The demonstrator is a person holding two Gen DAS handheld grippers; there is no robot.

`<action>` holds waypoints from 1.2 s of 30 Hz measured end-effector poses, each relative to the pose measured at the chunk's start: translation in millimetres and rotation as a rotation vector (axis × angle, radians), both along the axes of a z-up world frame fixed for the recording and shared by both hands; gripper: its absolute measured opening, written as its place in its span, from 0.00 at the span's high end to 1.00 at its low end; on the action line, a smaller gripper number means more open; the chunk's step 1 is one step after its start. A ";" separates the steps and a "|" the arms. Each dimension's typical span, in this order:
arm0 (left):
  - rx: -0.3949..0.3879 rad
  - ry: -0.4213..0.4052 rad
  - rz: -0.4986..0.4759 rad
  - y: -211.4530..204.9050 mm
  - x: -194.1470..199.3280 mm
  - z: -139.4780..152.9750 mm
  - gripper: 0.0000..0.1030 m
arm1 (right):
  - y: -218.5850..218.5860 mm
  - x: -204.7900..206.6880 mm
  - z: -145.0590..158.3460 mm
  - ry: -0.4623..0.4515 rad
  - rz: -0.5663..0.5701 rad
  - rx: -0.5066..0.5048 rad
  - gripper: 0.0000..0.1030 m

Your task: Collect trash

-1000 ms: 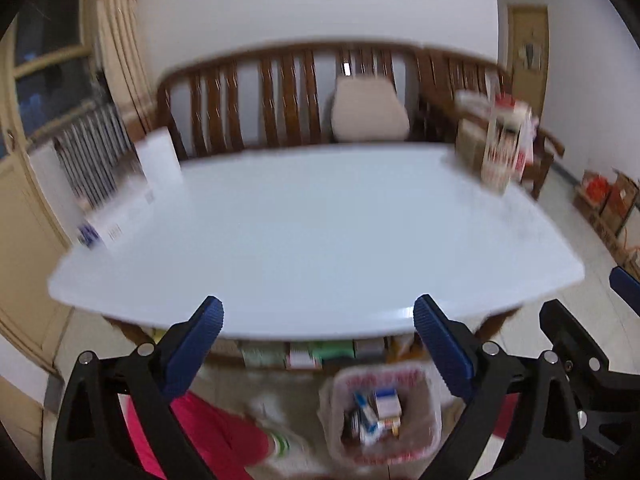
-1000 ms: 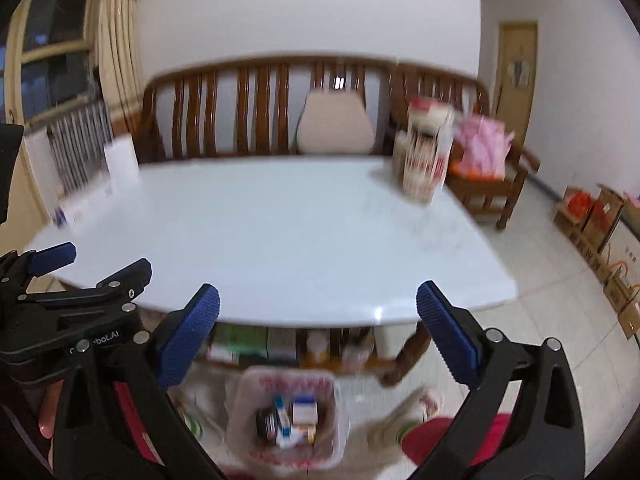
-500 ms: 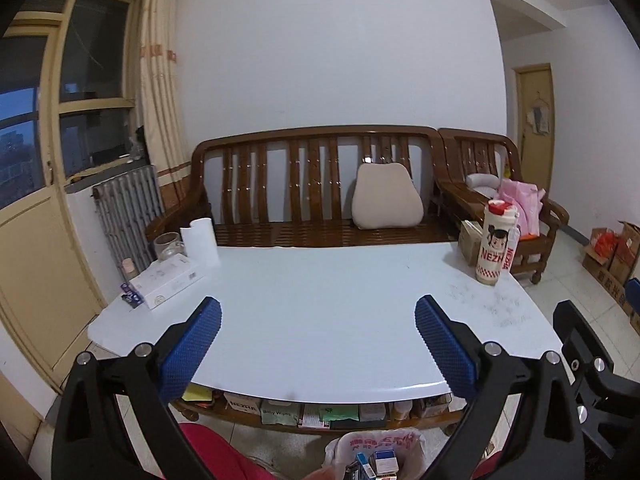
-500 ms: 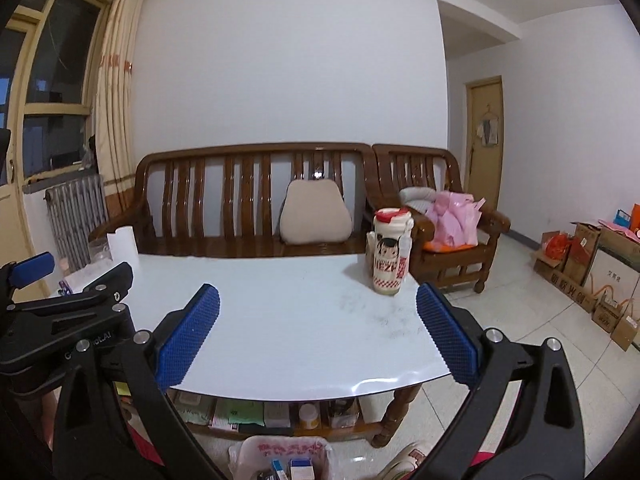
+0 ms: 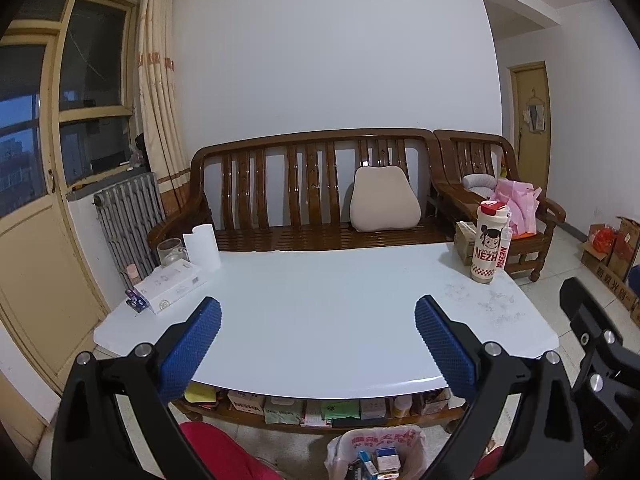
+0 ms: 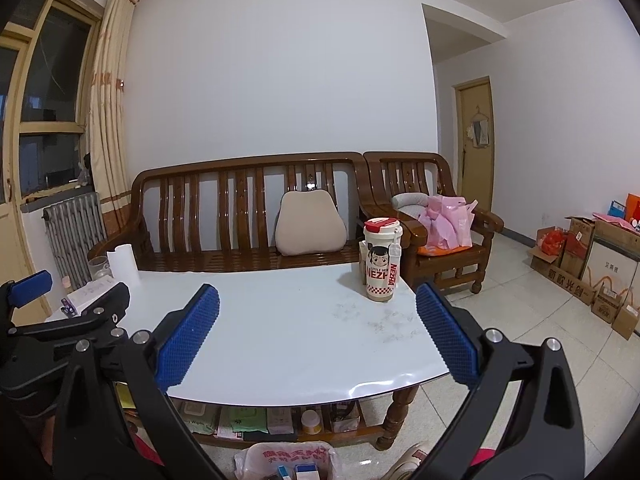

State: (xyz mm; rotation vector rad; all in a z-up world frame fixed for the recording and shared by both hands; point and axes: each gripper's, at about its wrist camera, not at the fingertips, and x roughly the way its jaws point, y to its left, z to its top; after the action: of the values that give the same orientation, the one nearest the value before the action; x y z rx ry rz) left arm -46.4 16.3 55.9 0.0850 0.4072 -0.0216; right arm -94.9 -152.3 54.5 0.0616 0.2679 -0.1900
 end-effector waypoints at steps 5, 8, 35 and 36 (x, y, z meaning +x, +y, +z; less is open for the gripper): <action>-0.007 0.009 0.004 1.2 -0.2 1.2 0.08 | 1.7 1.8 1.0 0.010 0.001 -0.008 0.06; -0.009 0.011 0.007 0.8 0.3 -0.1 0.08 | 1.9 2.0 0.6 0.011 0.000 -0.010 0.06; -0.033 0.062 0.007 0.3 8.4 -7.5 0.08 | 9.6 3.7 -0.4 0.033 -0.028 -0.055 0.06; -0.034 0.063 0.007 0.3 8.3 -7.7 0.08 | 10.1 3.8 -0.1 0.032 -0.029 -0.053 0.06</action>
State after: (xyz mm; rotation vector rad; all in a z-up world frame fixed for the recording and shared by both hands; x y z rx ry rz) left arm -38.1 16.6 48.2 0.0498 0.4702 -0.0239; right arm -91.1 -142.3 54.4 0.0100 0.2940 -0.2274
